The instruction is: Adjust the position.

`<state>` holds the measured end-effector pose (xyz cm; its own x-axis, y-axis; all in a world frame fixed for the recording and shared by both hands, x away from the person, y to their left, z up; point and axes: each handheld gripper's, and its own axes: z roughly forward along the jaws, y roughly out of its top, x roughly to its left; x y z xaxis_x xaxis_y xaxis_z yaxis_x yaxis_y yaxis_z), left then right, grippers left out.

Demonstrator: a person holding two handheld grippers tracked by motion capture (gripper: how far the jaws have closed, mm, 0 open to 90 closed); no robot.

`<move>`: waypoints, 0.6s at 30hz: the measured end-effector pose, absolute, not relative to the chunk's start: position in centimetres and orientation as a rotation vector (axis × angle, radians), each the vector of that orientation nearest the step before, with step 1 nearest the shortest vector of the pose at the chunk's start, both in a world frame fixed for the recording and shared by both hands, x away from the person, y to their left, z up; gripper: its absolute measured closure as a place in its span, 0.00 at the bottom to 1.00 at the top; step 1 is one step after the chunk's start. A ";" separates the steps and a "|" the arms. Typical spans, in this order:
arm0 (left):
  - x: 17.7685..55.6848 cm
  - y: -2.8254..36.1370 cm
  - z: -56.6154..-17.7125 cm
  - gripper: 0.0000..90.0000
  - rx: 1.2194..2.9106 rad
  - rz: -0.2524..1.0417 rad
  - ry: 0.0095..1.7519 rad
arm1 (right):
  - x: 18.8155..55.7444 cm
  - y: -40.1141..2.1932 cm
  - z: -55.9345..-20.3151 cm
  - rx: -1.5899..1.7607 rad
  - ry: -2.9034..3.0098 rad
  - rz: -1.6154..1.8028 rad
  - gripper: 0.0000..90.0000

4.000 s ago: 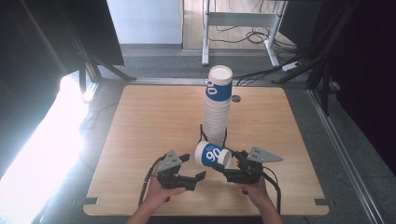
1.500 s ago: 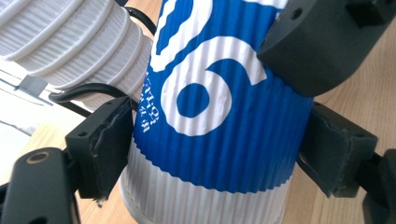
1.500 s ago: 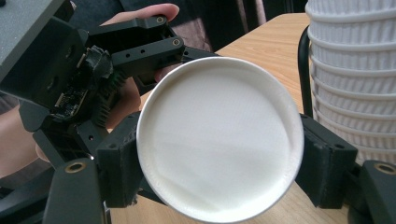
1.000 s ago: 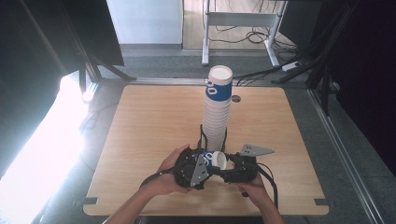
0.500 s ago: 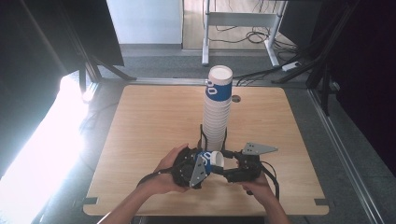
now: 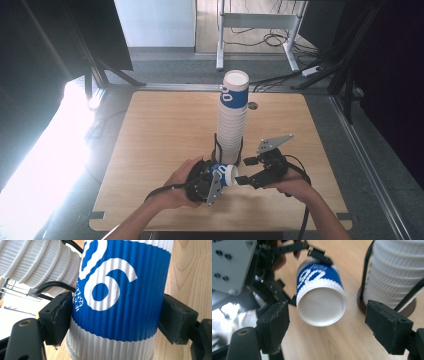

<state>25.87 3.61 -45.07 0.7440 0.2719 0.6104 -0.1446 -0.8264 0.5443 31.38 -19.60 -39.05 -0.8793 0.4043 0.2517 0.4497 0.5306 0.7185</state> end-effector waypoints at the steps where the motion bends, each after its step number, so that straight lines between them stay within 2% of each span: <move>1: 25.8 3.6 -45.1 0.21 2.366 0.959 0.087 | 31.5 -19.4 -38.9 -0.738 -2.711 -1.249 0.22; 11: 25.3 3.0 -45.5 0.21 2.369 1.018 0.030 | 33.0 -16.7 -38.5 -0.673 -2.711 -0.942 0.22; 18: 25.1 2.9 -45.5 0.22 2.383 1.058 -0.014 | 33.5 -15.2 -39.6 -0.629 -2.725 -0.811 0.22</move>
